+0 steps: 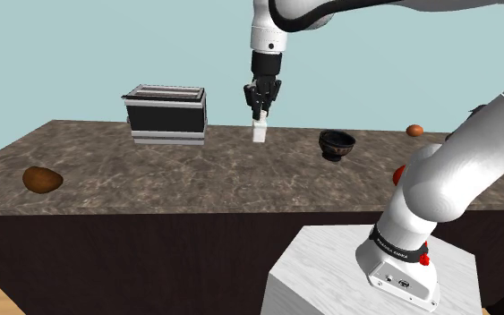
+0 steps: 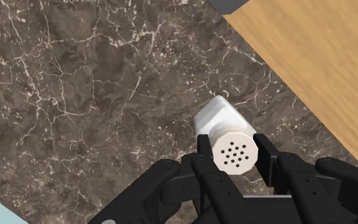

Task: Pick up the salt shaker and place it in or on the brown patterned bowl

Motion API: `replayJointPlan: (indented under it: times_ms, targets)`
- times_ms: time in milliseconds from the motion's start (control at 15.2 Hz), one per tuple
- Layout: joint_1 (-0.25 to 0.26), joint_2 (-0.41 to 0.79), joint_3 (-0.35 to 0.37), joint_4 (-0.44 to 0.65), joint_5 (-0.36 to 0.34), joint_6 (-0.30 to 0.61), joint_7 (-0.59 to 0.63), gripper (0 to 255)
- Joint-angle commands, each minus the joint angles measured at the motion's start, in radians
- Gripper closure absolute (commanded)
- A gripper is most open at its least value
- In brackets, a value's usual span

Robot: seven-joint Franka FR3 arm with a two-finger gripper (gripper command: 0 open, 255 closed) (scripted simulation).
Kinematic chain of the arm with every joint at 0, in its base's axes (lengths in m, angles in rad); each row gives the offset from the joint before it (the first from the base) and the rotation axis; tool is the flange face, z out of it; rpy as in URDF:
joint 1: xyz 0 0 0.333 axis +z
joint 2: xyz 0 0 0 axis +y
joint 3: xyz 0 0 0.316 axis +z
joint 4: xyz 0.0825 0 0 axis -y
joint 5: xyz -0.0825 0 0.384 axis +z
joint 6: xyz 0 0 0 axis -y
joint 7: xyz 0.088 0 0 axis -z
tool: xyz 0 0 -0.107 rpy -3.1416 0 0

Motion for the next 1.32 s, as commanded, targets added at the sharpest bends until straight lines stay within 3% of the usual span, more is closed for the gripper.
replayJointPlan:
  times_ms: [0,594,1254]
  targets:
    - [-0.015,-0.040,-0.034,-0.027,-0.007,-0.014,-0.048,255]
    - [-0.092,-0.160,-0.194,-0.101,-0.072,-0.060,-0.258,255]
    - [-0.181,-0.189,-0.383,-0.076,-0.168,-0.102,-0.497,255]
